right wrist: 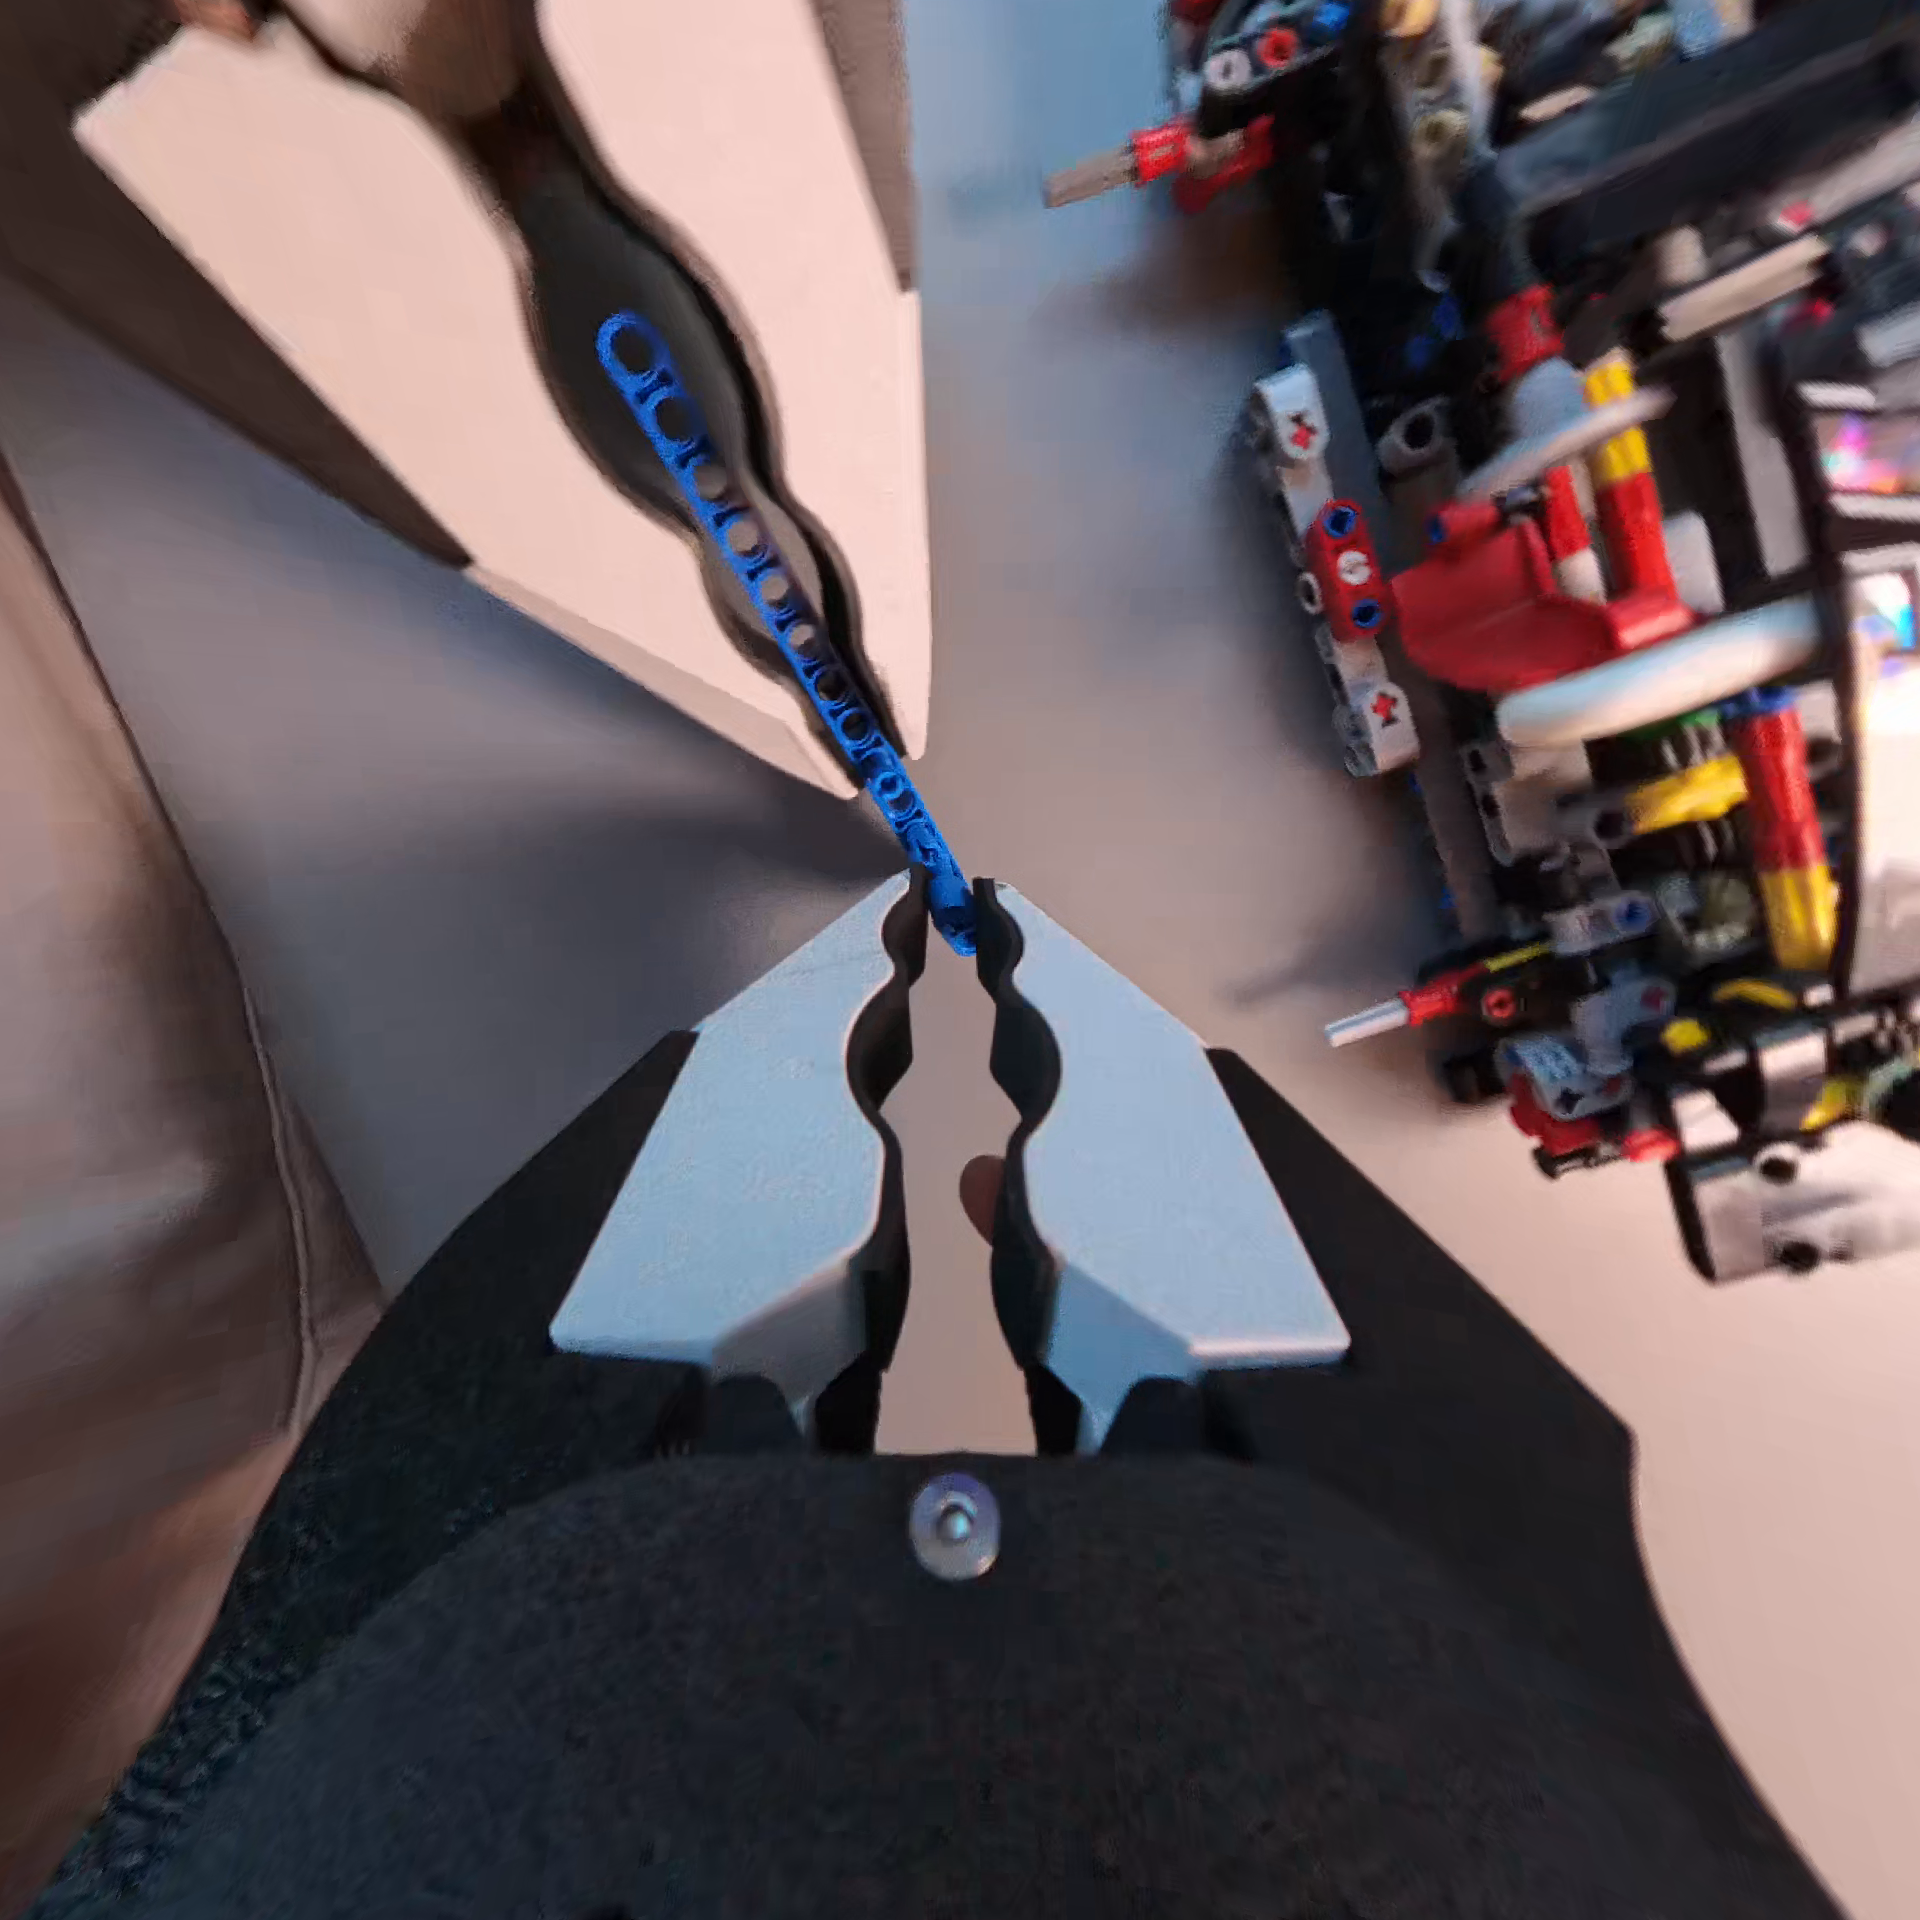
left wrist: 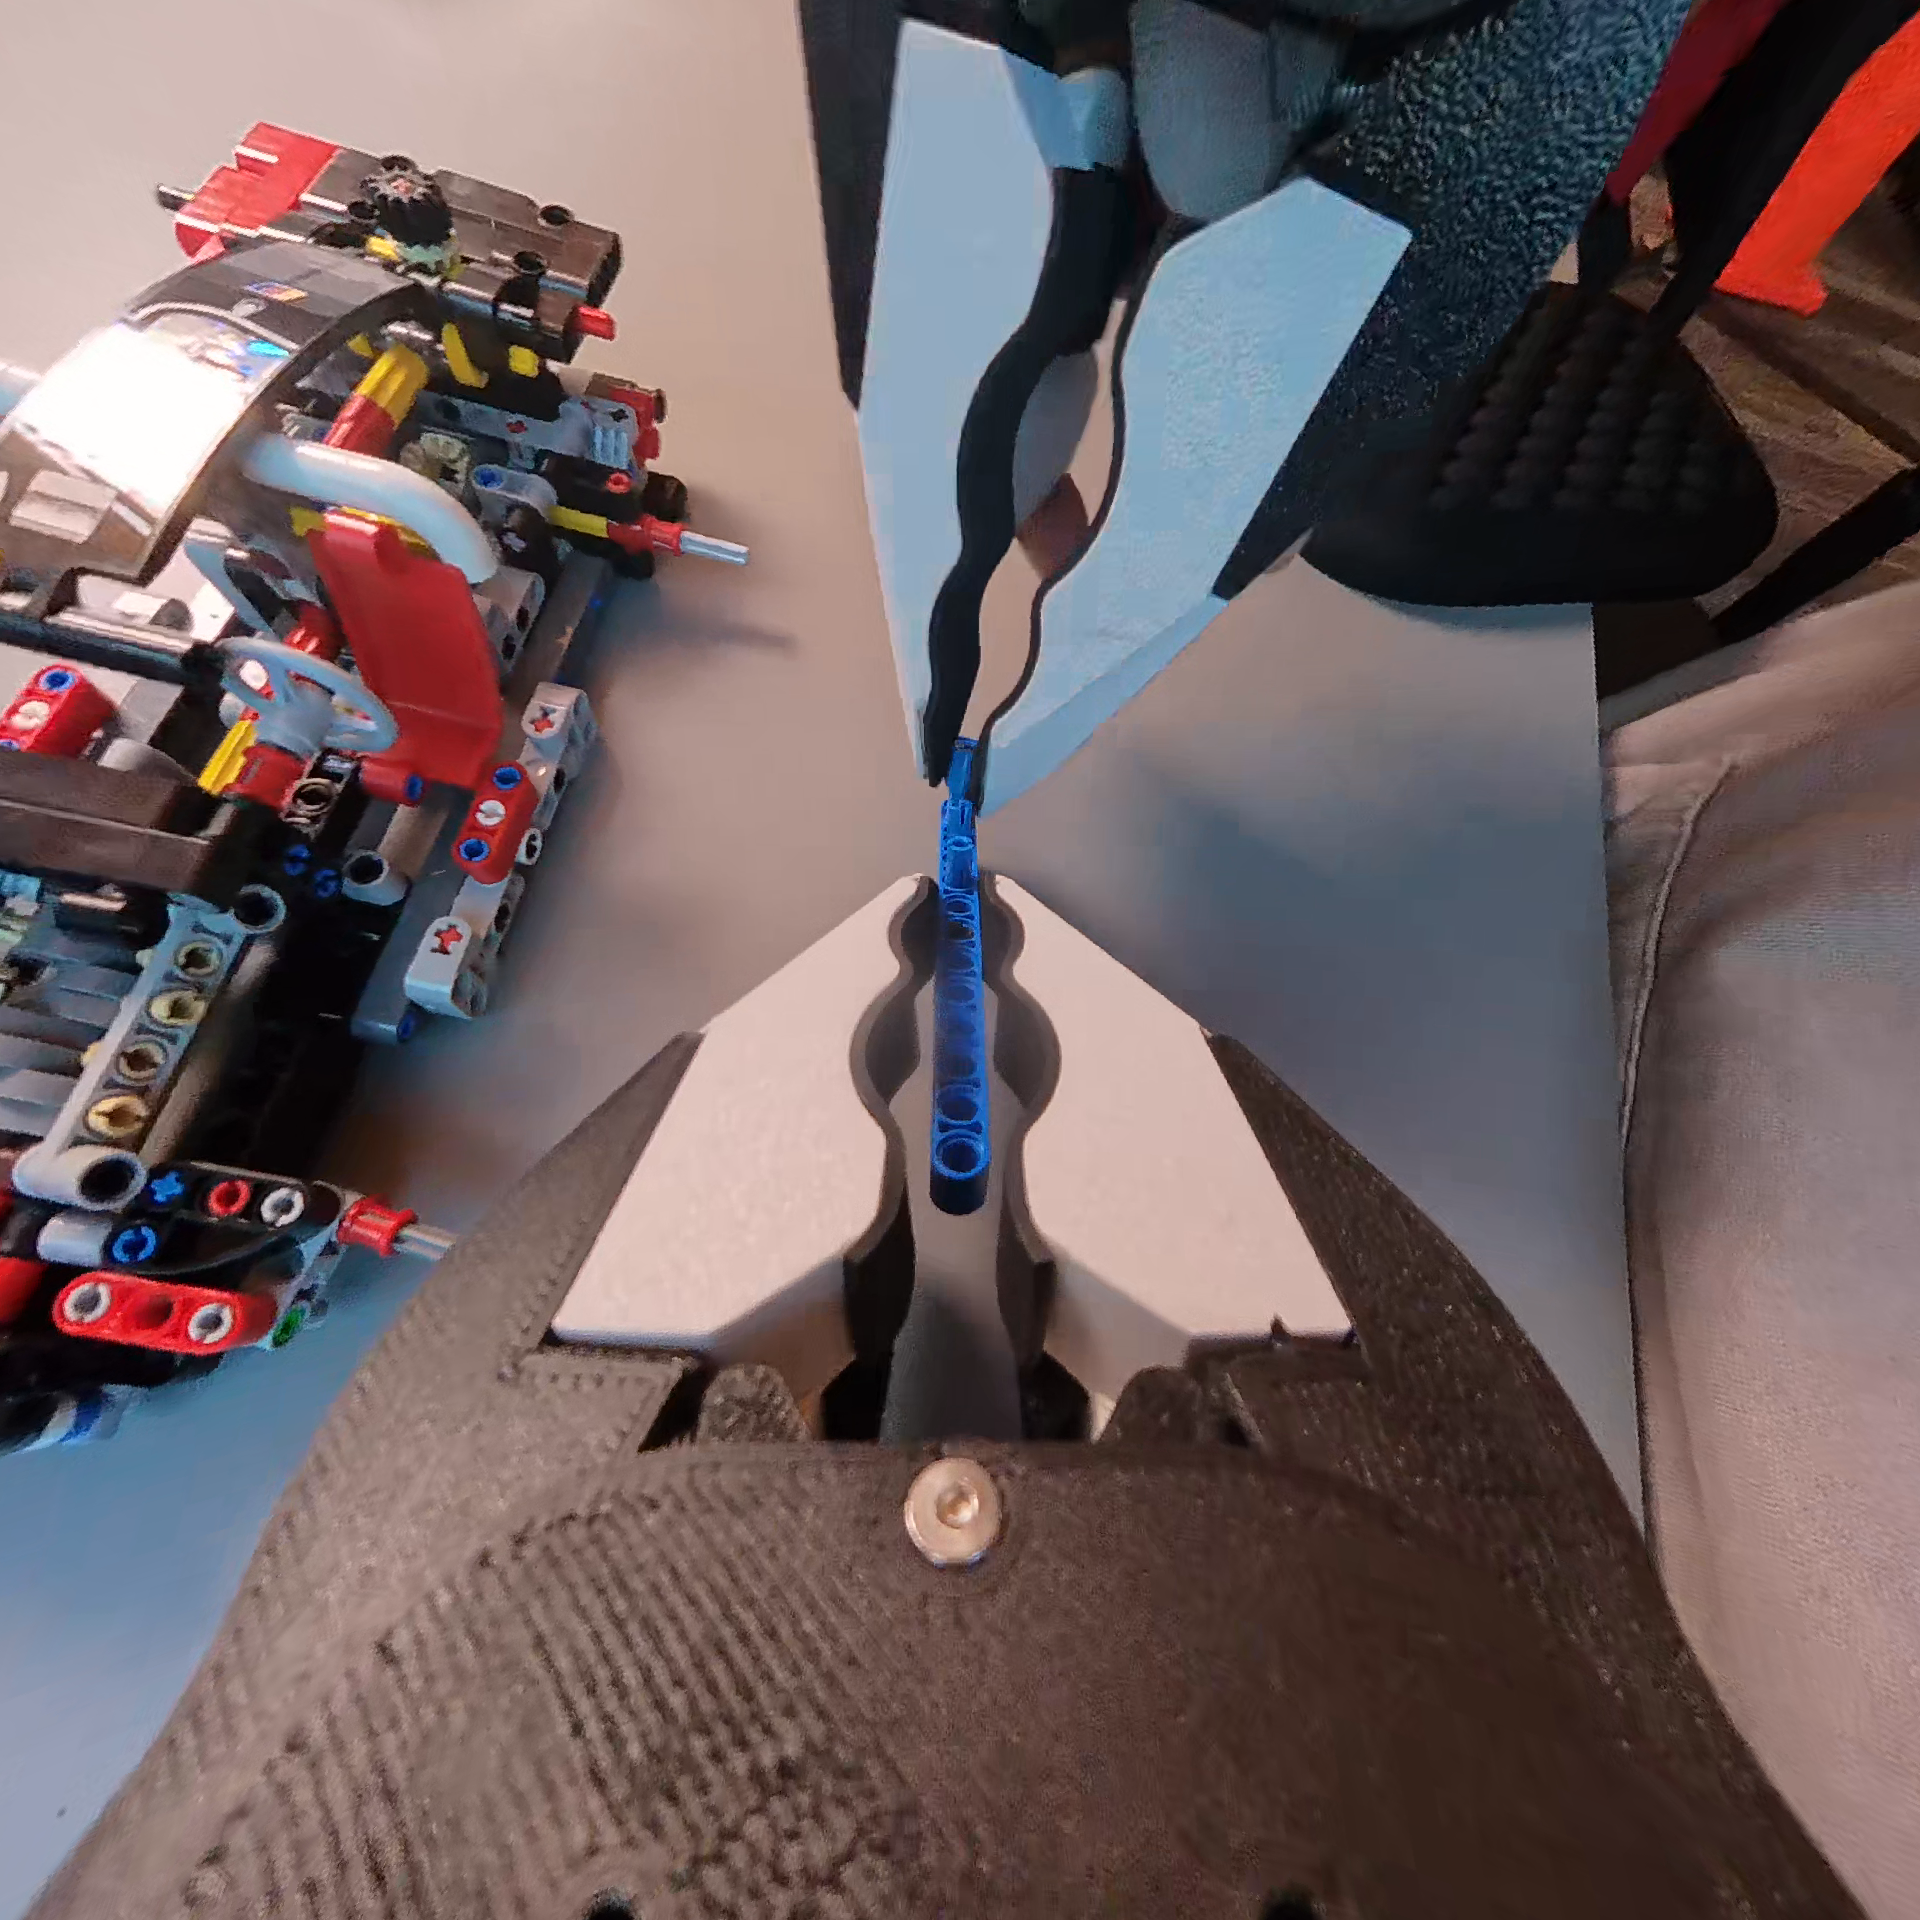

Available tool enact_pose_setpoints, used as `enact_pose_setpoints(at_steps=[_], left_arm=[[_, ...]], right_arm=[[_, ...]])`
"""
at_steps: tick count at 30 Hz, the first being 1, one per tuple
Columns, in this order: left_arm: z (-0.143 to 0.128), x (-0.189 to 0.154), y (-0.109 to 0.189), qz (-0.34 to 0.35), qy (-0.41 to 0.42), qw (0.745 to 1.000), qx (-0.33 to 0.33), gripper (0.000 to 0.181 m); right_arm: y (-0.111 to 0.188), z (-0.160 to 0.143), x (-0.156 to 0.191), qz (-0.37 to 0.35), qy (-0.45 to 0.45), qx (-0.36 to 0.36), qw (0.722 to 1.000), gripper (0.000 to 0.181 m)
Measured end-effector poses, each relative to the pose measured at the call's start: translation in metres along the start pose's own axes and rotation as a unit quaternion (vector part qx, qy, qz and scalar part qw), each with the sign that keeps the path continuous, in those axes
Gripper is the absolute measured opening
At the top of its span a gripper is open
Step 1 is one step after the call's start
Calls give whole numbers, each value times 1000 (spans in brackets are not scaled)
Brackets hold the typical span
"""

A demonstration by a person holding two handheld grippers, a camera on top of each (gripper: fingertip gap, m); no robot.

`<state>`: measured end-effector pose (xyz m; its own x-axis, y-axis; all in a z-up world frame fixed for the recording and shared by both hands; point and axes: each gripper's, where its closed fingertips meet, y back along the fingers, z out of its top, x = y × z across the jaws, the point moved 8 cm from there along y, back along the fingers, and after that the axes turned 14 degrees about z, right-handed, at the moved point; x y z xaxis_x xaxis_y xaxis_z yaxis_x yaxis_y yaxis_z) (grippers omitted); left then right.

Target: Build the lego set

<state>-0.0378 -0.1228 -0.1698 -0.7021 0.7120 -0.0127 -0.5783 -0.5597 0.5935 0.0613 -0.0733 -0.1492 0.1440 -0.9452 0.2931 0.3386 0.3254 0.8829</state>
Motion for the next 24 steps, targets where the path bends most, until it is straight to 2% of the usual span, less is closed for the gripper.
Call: enact_pose_setpoints(at_steps=[3, 4, 7, 11, 13, 15, 18, 23, 24], left_arm=[[-3, 2, 1, -49, 4, 999, 1, 5], [-5, 3, 1, -69, 10, 998, 3, 5], [-7, 12, 6, -114, 53, 992, -2, 5], [-7, 25, 13, -195, 154, 968, -29, 5], [-6, 31, 15, -216, 189, 957, -43, 5], [-5, 34, 17, -235, 222, 945, -56, 5], [-2, 35, 17, -263, 263, 926, -72, 5], [2, 31, 16, -287, 309, 903, -86, 5], [1, 29, 15, -290, 312, 900, -85, 5]], right_arm=[[-2, 4, 6, 28, 87, 56, 994, 5], [-3, 5, 6, 43, 83, 56, 994, 5], [-1, 5, 6, 68, 106, -3, 992, 5], [11, 1, 11, 79, 134, -113, 981, 14], [18, -1, 18, 48, 170, -138, 975, 31], [24, -3, 24, -20, 221, -152, 963, 37], [23, -4, 30, -101, 231, -151, 956, 48], [11, -4, 39, -193, 240, -161, 938, 42], [11, -4, 39, -210, 244, -164, 932, 33]])
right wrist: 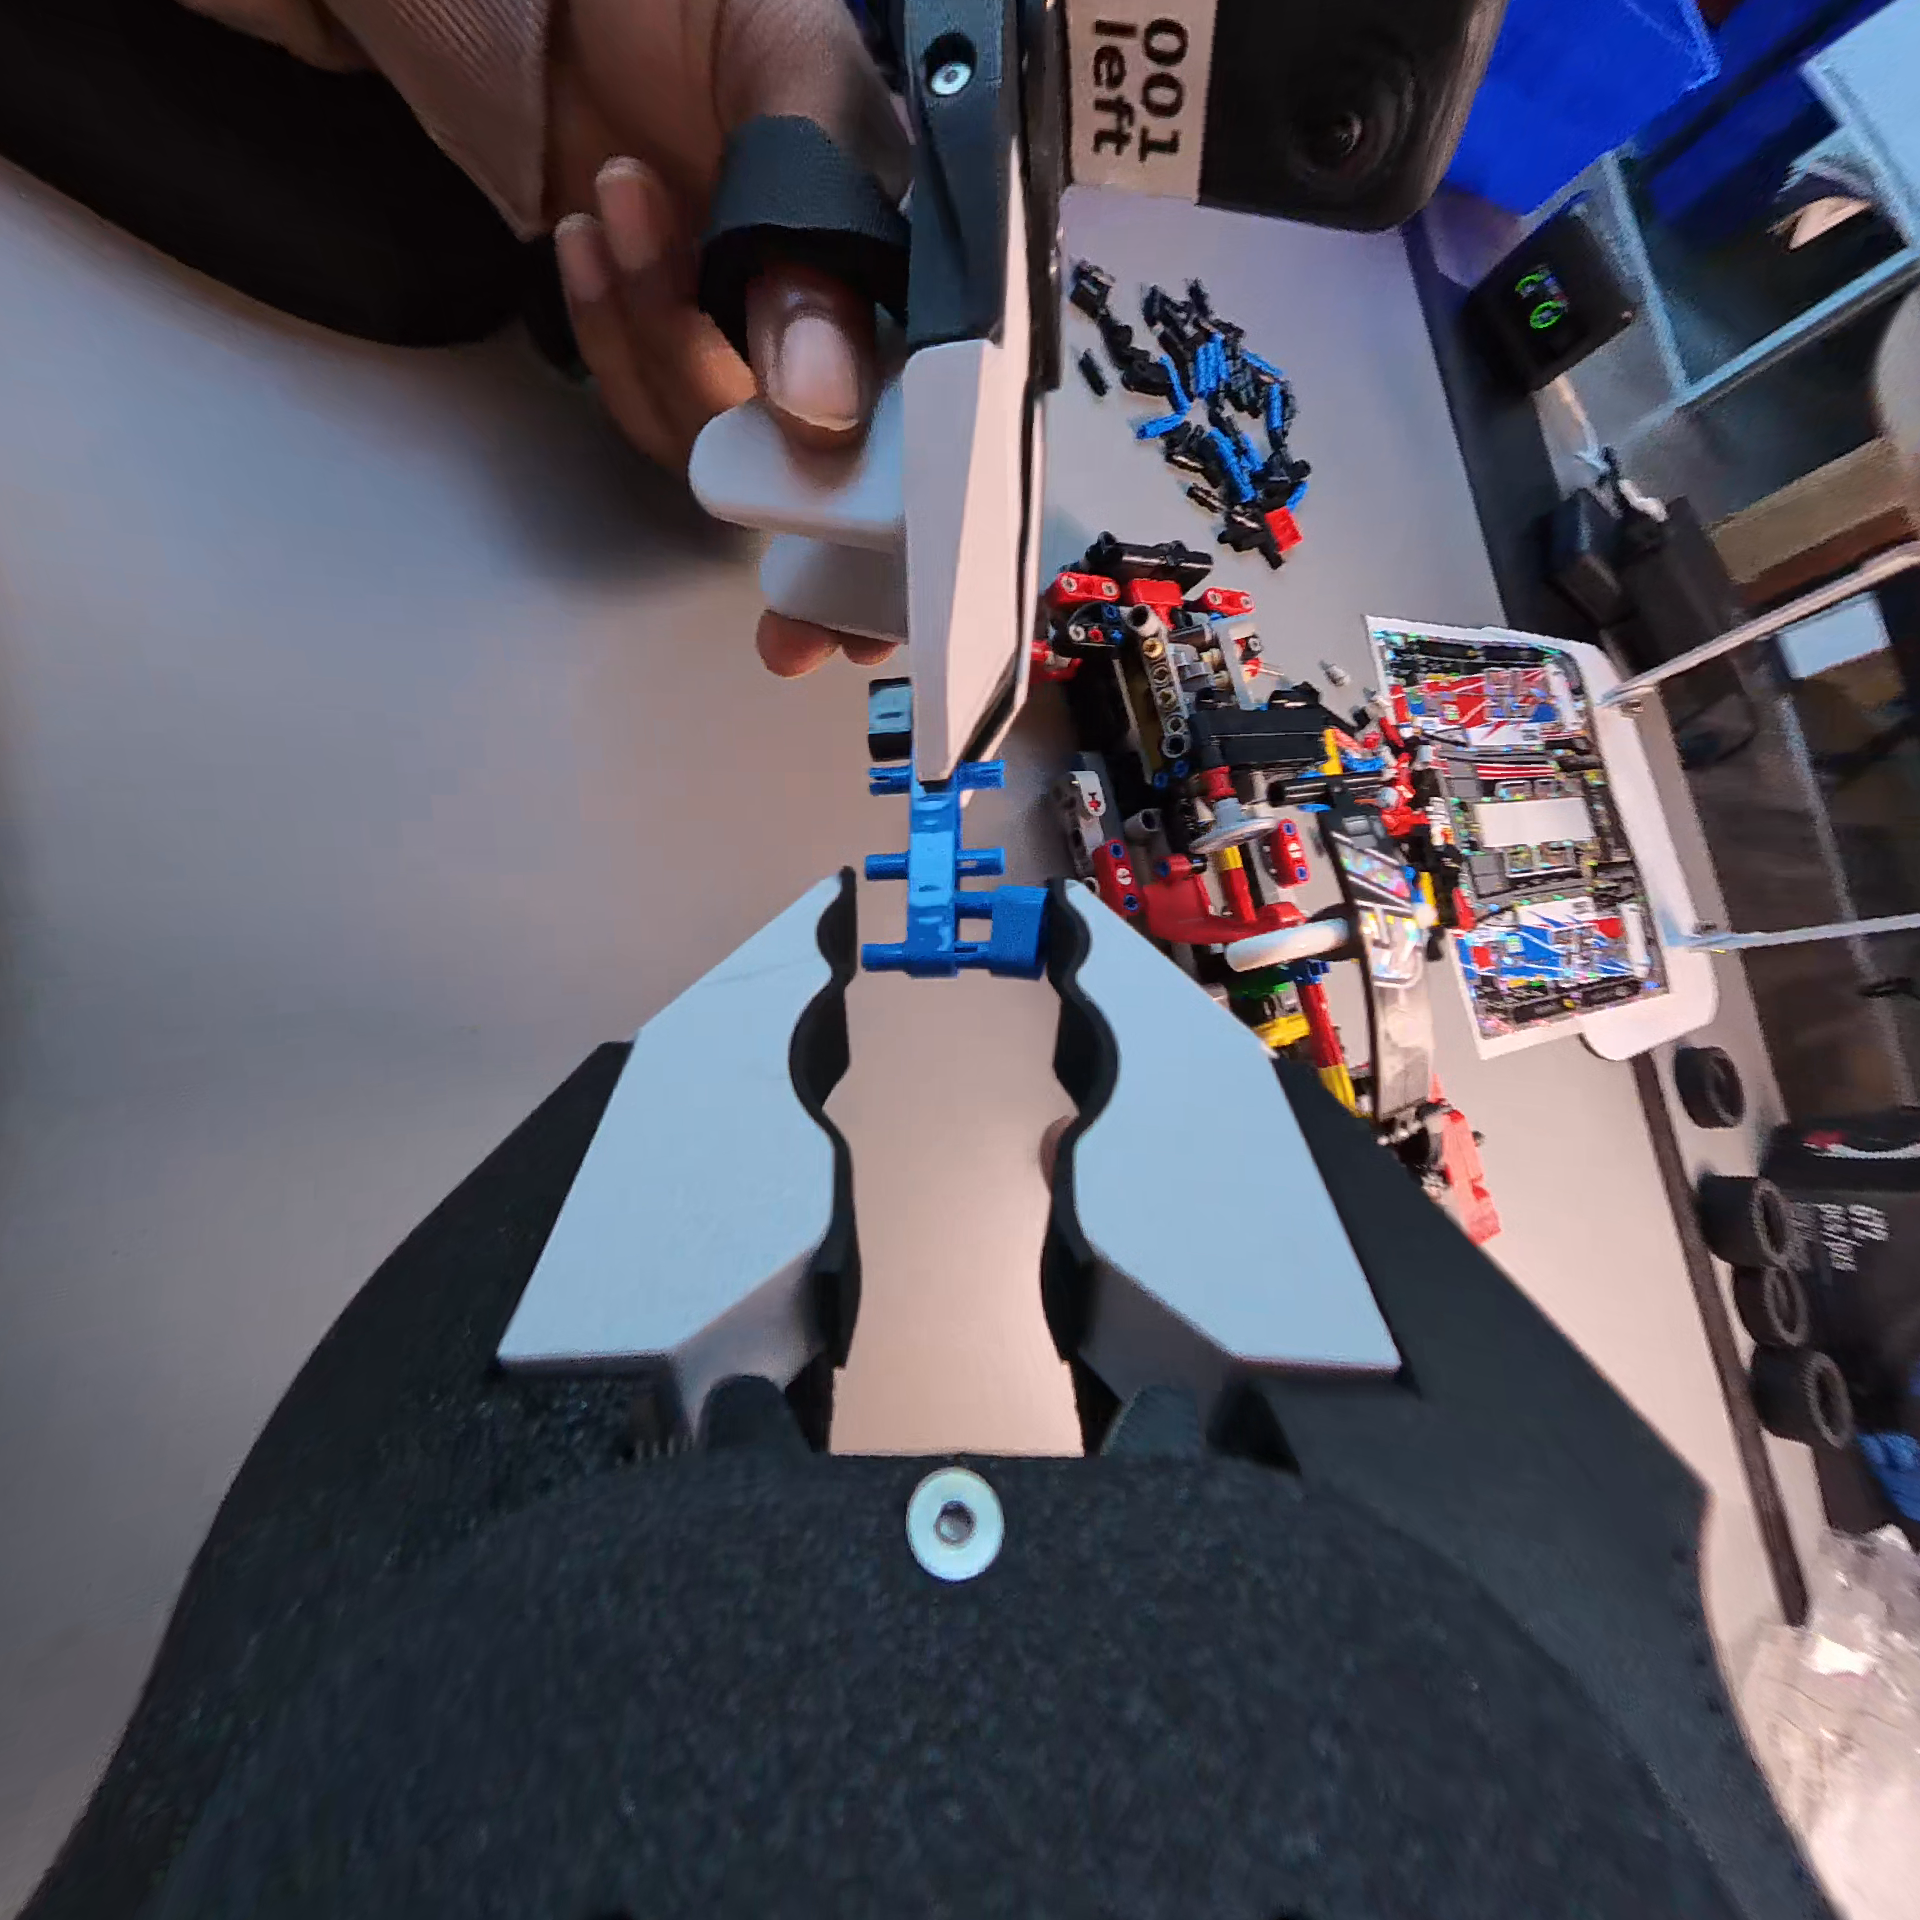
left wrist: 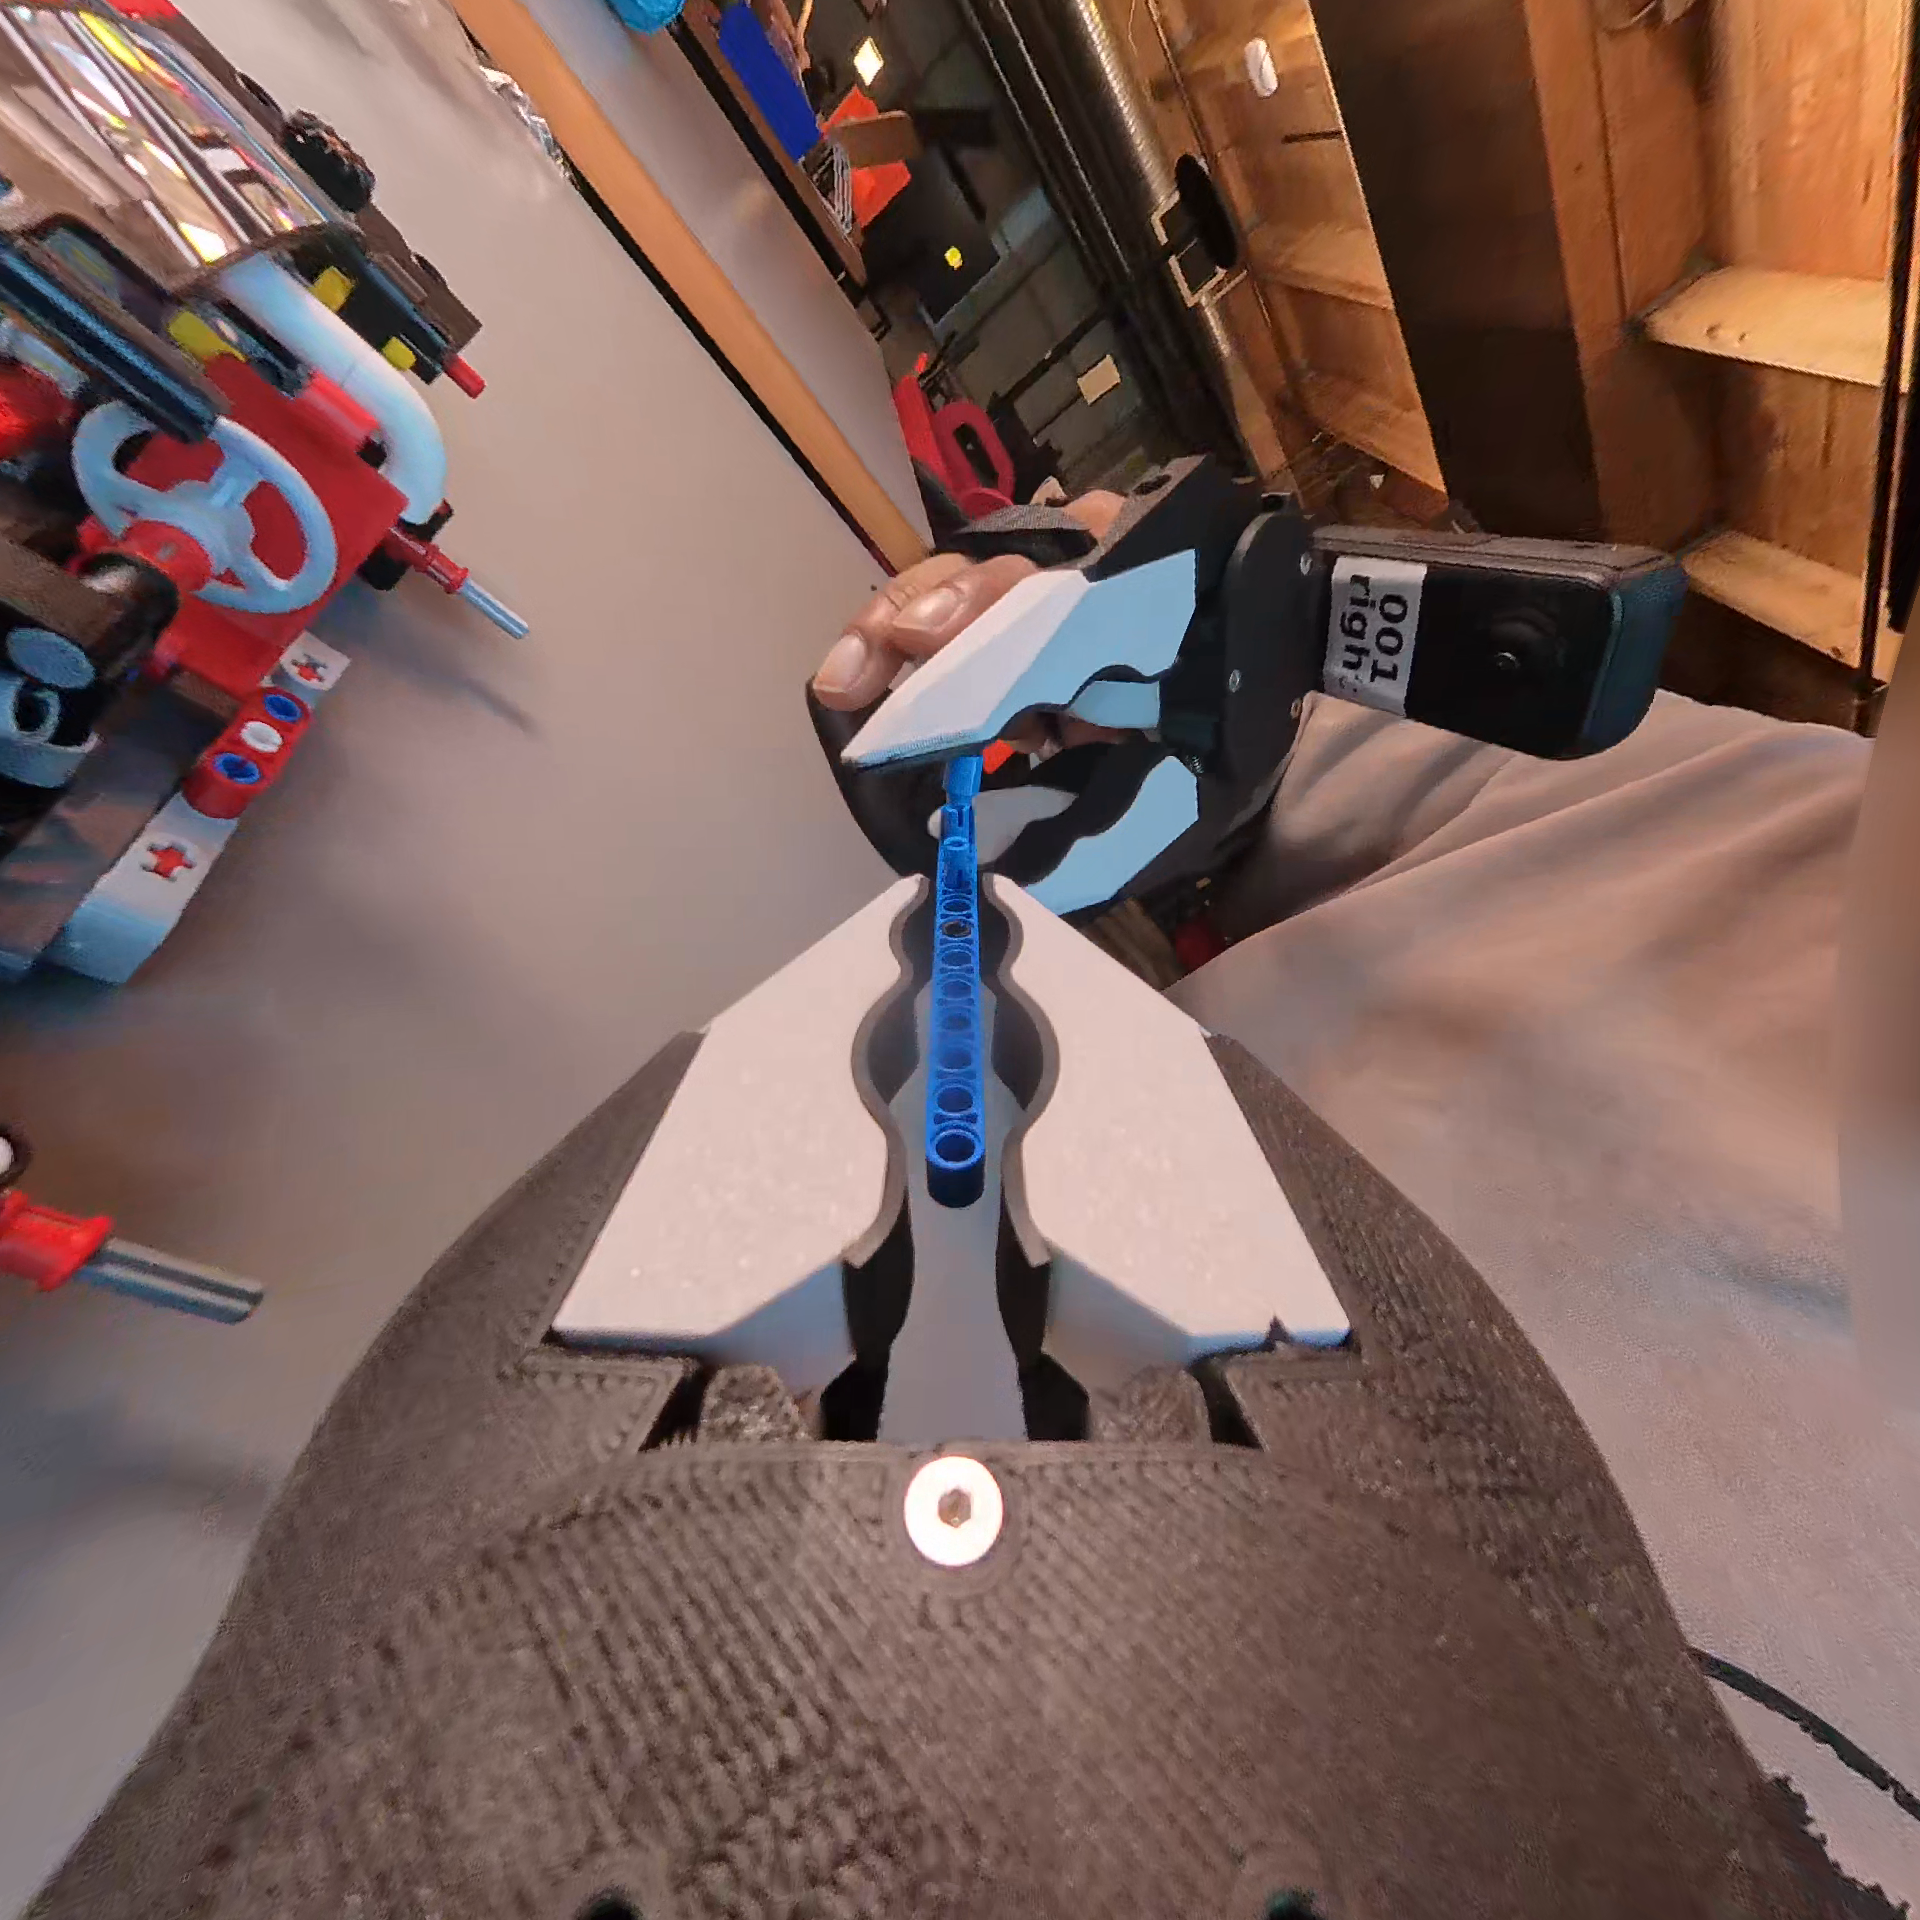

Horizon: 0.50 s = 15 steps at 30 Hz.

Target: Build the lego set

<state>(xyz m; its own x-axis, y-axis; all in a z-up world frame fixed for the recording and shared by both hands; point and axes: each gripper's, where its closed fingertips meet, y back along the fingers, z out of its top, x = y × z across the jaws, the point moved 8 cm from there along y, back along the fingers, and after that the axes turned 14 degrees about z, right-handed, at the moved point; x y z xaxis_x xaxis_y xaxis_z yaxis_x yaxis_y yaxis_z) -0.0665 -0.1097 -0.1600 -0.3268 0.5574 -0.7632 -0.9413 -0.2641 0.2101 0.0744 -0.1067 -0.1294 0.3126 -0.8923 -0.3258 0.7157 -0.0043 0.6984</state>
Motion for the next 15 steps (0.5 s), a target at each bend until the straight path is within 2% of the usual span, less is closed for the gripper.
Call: enact_pose_setpoints(at_steps=[2, 8, 15], left_arm=[[-2, 1, -1, -5, 14, 1000, 0, 5], [-5, -1, -5, -29, 40, 999, 15, 5], [-10, -3, -8, -25, 33, 999, 31, 4]], right_arm=[[0, -1, 1, -2, 4, 0, 1000, 33], [6, -1, 0, 51, 1, -3, 999, 33], [5, -4, 1, 106, -9, -4, 994, 33]])
